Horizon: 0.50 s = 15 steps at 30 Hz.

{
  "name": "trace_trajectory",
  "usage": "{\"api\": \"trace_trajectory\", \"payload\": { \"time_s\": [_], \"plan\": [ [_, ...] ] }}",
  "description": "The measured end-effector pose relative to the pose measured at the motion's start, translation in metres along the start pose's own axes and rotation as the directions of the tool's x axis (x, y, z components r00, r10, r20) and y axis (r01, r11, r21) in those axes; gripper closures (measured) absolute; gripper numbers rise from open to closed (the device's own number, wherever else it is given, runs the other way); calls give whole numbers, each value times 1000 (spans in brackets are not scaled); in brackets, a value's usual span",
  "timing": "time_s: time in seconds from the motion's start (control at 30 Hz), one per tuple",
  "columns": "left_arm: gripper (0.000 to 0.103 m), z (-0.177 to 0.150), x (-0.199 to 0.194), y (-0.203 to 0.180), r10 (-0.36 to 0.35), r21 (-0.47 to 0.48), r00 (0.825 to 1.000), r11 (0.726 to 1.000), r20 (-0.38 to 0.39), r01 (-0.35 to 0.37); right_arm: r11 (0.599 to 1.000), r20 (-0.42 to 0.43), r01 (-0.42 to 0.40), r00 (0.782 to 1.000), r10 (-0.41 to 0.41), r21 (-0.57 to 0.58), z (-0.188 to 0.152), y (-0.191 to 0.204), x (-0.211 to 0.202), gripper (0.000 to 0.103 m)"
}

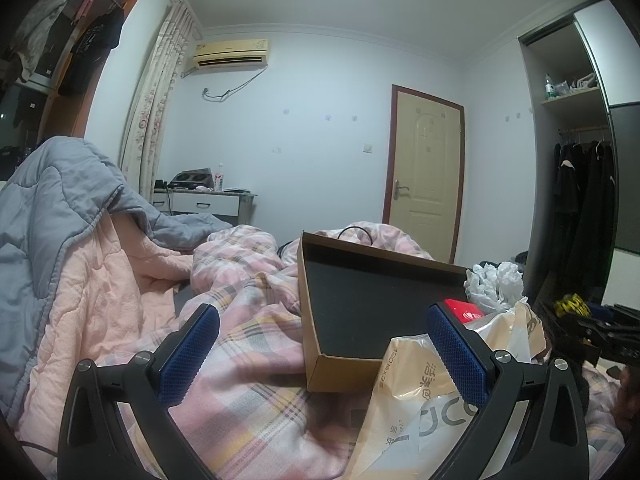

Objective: Organize soft objects
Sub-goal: 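Lift the wet-wipes pack out of the box and release it onto the bedspread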

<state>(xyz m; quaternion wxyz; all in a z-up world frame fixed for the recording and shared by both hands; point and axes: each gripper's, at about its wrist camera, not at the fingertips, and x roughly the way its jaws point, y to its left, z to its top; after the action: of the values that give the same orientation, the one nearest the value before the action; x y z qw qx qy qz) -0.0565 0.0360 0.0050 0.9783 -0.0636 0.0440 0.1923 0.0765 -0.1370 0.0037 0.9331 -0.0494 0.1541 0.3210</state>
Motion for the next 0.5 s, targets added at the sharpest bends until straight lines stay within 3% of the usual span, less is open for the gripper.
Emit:
{"api": "trace_trajectory", "payload": {
  "time_s": [0.27,0.5],
  "plan": [
    [0,0,0,0,0,0,1000,1000,-1,0,991,-81,-74,993,83,115,-7,-26,12,42],
    [0,0,0,0,0,-1,1000,1000,0,0,997,-86,-63,994,66,43,-12,-10,7,42]
  ]
}}
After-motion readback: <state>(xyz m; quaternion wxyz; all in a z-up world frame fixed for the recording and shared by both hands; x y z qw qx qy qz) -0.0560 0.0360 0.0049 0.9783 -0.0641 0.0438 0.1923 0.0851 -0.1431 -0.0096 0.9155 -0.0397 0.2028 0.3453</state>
